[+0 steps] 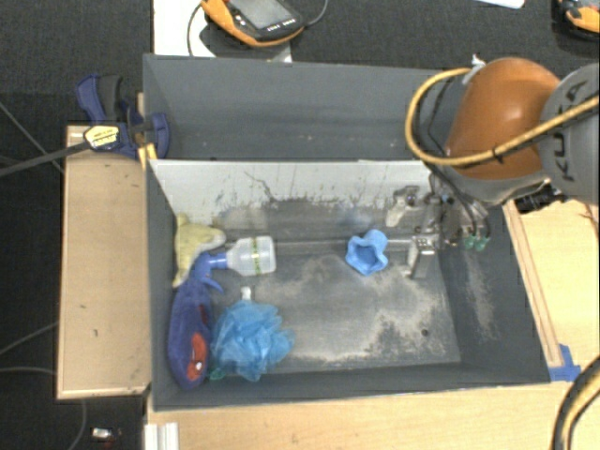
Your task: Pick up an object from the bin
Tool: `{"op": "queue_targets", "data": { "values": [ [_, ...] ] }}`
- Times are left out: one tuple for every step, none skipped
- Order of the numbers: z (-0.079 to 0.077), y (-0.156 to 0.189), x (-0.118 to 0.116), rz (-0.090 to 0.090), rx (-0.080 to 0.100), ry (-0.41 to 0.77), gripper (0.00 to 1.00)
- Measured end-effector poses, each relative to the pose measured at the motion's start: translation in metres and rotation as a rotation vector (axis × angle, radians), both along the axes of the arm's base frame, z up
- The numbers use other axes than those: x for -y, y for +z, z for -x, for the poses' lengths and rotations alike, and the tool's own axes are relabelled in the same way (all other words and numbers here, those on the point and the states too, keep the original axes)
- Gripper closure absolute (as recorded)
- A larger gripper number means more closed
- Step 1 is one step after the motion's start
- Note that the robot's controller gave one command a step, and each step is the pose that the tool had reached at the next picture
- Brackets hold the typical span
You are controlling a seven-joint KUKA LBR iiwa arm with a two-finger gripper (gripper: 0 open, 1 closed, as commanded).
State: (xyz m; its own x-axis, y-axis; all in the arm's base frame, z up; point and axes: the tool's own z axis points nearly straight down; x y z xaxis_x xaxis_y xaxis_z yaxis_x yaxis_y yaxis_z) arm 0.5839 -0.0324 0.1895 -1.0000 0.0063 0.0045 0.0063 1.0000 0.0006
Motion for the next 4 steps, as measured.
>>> {"op": "queue_targets", "data": {
  "values": [
    [-0.001,0.005,0.000,0.001,0.008,0.001,0.00],
    [-0.006,-0.051,-0.014,0.000,0.005,-0.165,0.00],
    [-0.005,-0.038,-0.015,0.001,0.012,-0.090,0.00],
    [-0.005,-0.044,-0.015,0.000,0.007,-0.336,0.00]
  ]
}}
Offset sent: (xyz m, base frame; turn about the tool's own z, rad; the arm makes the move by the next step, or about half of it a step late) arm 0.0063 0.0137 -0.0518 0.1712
